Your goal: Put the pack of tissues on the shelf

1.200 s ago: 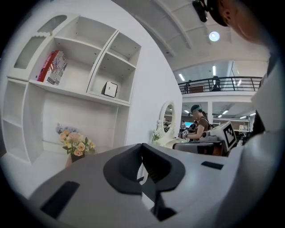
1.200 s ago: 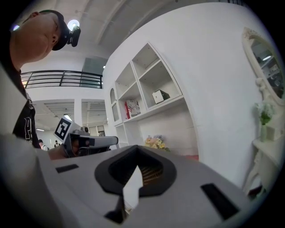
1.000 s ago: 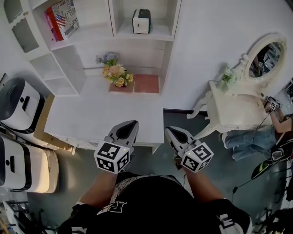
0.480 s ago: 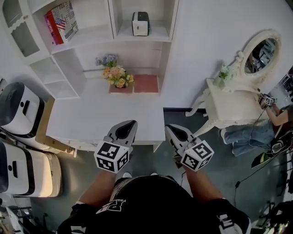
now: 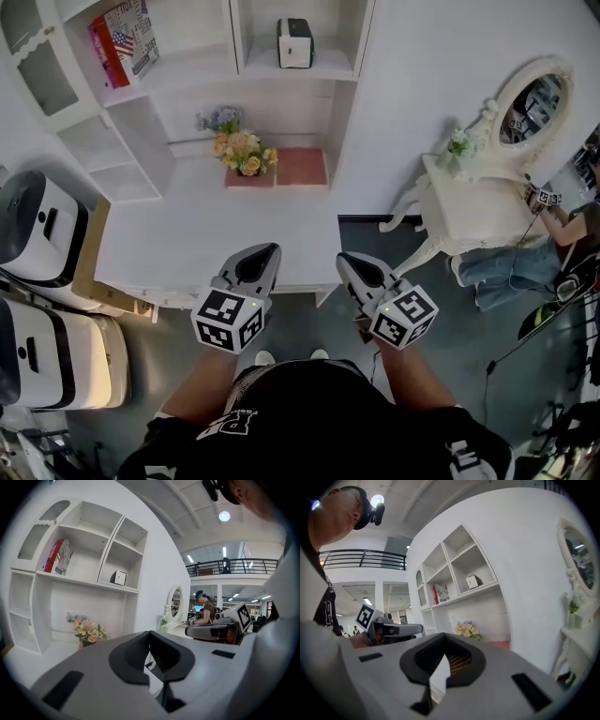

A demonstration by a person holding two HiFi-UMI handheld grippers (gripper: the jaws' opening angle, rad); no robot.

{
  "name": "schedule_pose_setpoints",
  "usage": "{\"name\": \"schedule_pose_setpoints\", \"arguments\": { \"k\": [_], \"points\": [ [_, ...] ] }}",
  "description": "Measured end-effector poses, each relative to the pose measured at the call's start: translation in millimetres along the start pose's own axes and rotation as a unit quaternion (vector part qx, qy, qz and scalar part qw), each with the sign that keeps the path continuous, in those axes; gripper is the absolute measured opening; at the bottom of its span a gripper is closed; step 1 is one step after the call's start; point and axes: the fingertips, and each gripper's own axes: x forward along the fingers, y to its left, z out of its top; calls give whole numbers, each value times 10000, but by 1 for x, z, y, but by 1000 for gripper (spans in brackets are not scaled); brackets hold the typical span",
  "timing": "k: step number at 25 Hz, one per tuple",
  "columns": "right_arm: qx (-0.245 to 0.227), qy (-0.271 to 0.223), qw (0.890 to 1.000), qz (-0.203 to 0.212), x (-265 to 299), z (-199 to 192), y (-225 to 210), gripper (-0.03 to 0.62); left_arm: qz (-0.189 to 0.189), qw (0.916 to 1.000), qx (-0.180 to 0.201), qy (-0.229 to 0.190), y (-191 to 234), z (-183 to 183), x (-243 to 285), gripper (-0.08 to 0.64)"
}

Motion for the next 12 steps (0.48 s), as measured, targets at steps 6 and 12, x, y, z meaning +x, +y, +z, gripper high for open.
{"name": "schedule_pose_setpoints", "arguments": {
  "k": [6, 12],
  "points": [
    [-1, 11, 10000, -47, 4, -1, 5, 6, -43, 10000, 15, 1, 6, 2, -3, 14],
    [24, -20, 10000, -70, 10, -3, 8, 6, -73, 10000, 37, -13, 11, 3, -4, 14]
  ]
}}
